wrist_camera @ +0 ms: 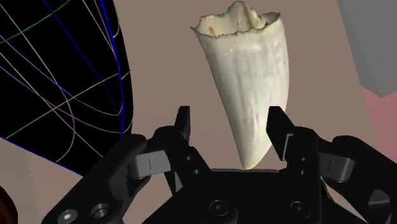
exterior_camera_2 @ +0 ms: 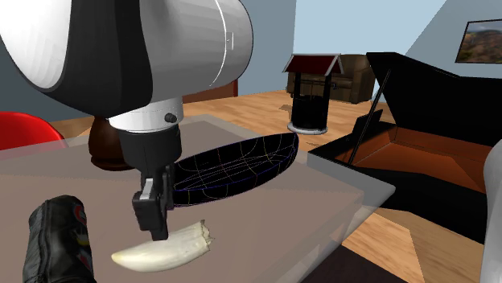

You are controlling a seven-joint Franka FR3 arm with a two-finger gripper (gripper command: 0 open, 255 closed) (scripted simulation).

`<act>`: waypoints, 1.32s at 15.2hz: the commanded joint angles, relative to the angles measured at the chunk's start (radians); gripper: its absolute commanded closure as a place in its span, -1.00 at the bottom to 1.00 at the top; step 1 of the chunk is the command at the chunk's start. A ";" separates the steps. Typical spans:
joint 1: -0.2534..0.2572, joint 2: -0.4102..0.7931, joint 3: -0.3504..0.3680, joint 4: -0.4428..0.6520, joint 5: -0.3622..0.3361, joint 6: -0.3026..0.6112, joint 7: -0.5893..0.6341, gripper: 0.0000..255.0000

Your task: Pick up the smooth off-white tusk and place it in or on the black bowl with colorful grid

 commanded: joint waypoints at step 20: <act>-0.002 0.055 0.012 -0.073 -0.069 0.075 -0.038 -1.00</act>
